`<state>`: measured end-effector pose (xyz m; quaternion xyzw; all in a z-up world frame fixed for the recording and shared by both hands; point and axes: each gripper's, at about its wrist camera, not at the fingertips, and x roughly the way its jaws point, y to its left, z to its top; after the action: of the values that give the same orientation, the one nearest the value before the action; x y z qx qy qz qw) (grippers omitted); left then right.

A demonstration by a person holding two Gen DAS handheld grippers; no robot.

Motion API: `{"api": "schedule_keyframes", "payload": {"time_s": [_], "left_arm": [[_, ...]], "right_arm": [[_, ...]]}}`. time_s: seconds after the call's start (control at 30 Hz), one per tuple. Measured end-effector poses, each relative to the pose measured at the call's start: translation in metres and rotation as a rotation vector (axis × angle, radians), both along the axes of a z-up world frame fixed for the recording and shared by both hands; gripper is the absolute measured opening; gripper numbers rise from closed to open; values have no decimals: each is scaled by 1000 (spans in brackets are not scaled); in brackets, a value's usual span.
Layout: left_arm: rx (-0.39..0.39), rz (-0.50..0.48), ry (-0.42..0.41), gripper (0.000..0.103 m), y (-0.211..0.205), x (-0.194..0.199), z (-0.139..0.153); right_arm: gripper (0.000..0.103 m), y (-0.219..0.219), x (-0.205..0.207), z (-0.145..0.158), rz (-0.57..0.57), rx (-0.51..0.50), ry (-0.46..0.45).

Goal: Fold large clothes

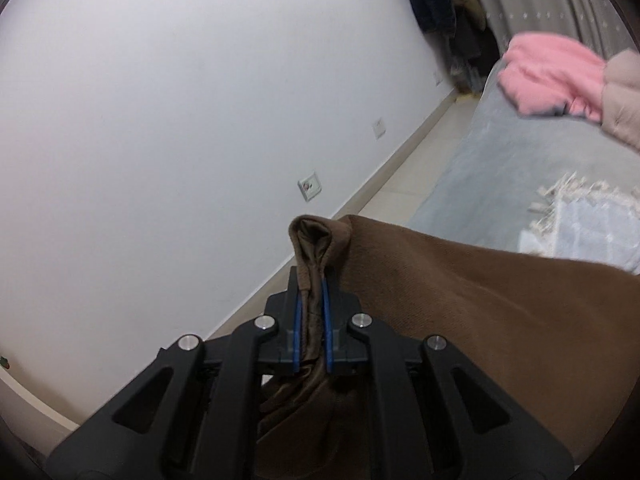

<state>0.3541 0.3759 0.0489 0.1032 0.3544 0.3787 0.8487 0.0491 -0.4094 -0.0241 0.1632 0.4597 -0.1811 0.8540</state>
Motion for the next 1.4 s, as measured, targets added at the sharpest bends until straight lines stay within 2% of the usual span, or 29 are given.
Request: {"api": "schedule_keyframes", "payload": {"time_s": [0.03,0.1,0.13,0.17,0.2,0.23,0.3,0.43,0.53,0.67,0.83,0.93,1.07,1.2,1.33,1.4], "left_arm": [[11,22,29,12,4,4,-12],[102,127,125,15,13,15,-38],[129,172,145,15,16,16,-43],[108,186,141,18,17,14,-45],[47,172,121,27,17,11,-45],[-50,123,93,42,13,5,-44],[-121,64,83,60,-2,0,-43],[-223,-91,91,70,-55,-9,-40],[-348,-231,106,79,-106,-19,-41],[-483,-435,135,81,-187,-28,-46],[-555,-648,174,81,-289,-36,-46],[-626,-761,176,82,-354,-50,-49],[-752,-914,252,83,-450,-64,-67],[-770,-1025,323,83,-542,-64,-75],[-740,-1130,271,83,-626,-61,-75],[-760,-1176,270,83,-671,-54,-83]], "right_arm": [[71,1,1,-2,4,-2,7],[71,4,3,-4,20,-19,19],[71,6,4,-4,25,-28,23],[71,6,4,-3,31,-44,26],[71,6,4,-2,33,-55,26],[71,6,4,0,33,-63,24],[71,1,2,4,26,-72,13],[72,-18,-7,8,-11,-32,-3],[72,-41,-18,13,-31,29,-21],[72,-85,-35,26,-88,28,-35],[72,-165,-46,42,-163,-15,-67],[72,-218,-36,46,-195,-68,-93],[72,-283,-12,31,-267,-28,-87],[71,-333,20,2,-314,20,-68],[71,-354,48,-18,-297,11,-42],[69,-360,56,-27,-288,3,-31]]}}
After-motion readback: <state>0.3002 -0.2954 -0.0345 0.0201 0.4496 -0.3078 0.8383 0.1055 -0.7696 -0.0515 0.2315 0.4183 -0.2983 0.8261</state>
